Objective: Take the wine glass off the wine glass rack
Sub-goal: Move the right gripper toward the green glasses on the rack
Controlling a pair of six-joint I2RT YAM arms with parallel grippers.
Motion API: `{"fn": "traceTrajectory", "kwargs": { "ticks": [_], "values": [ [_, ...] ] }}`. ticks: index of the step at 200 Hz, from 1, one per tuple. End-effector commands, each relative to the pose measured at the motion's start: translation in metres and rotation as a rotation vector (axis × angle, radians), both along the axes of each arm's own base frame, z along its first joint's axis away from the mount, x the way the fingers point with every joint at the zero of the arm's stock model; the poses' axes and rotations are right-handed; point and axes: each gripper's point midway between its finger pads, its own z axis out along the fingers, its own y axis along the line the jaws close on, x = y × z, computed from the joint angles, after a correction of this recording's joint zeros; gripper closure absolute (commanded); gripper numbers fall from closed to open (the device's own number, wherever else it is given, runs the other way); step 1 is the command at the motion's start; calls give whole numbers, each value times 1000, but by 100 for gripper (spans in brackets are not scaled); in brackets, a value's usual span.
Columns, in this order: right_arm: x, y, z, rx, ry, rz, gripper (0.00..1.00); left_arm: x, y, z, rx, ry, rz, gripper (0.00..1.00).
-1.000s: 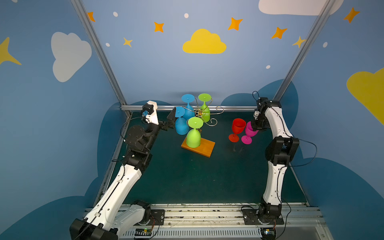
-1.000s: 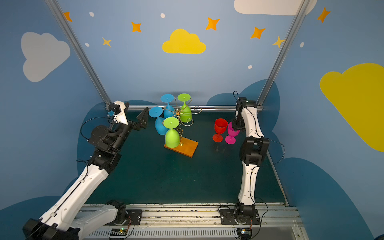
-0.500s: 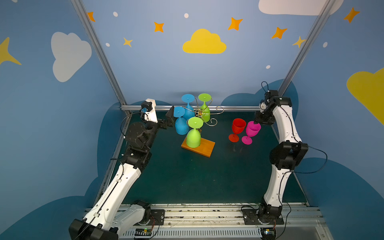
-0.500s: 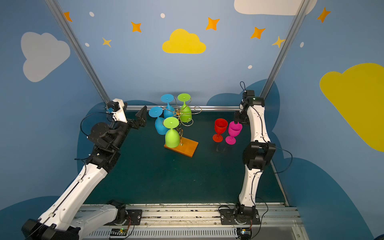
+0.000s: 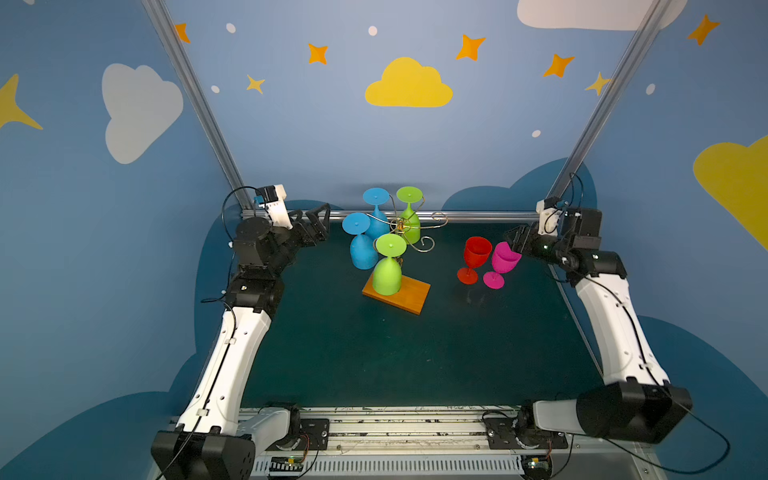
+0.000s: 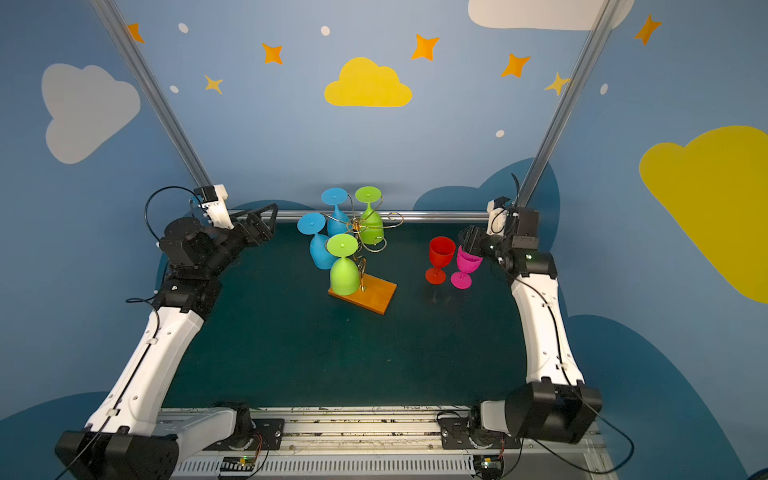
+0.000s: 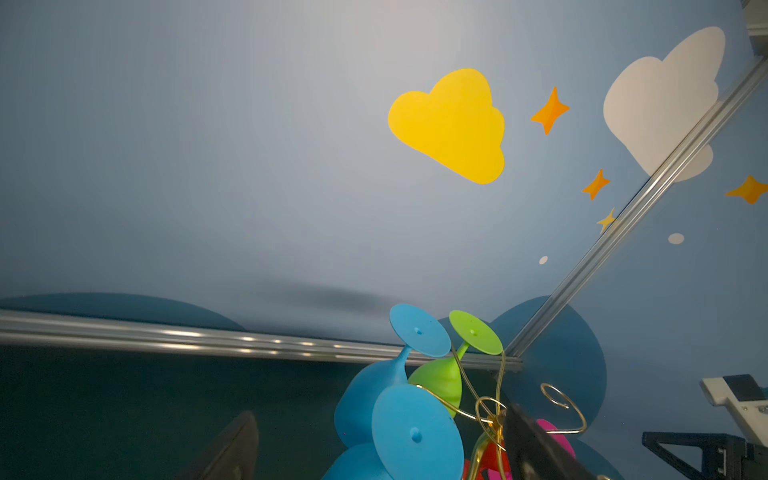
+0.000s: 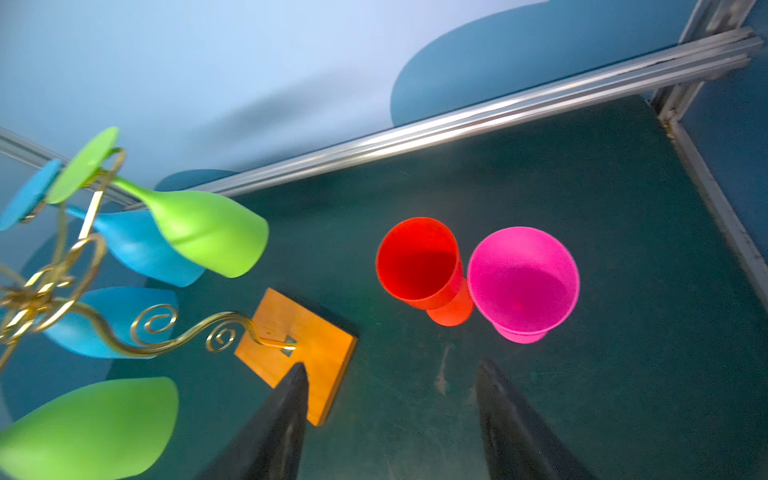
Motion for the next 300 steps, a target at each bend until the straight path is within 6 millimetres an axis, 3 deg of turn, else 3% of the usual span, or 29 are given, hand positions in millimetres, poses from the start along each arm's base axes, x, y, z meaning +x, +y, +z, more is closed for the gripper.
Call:
{"fn": "traceTrajectory", "kwargs": {
  "ticks": [1,31,71,135,178,240,300],
  "values": [
    [-12,30,48,159,-173,126,38,-11,-8,-8,-92,58,-93,10],
    [-53,69,52,249,-133,261,42,-12,2,-14,-111,64,-76,9],
    [-103,111,45,305,-97,319,44,-9,15,-7,-136,19,-46,9],
    [-140,170,24,431,9,375,50,-7,21,-10,-135,-29,-34,7],
    [-145,206,25,528,35,401,50,-15,24,-13,-109,-50,-14,6],
    [-130,247,31,655,78,427,50,-30,28,-4,-80,-93,18,5],
    [-117,268,46,734,64,422,53,-38,28,1,-69,-116,28,4]
  ]
}}
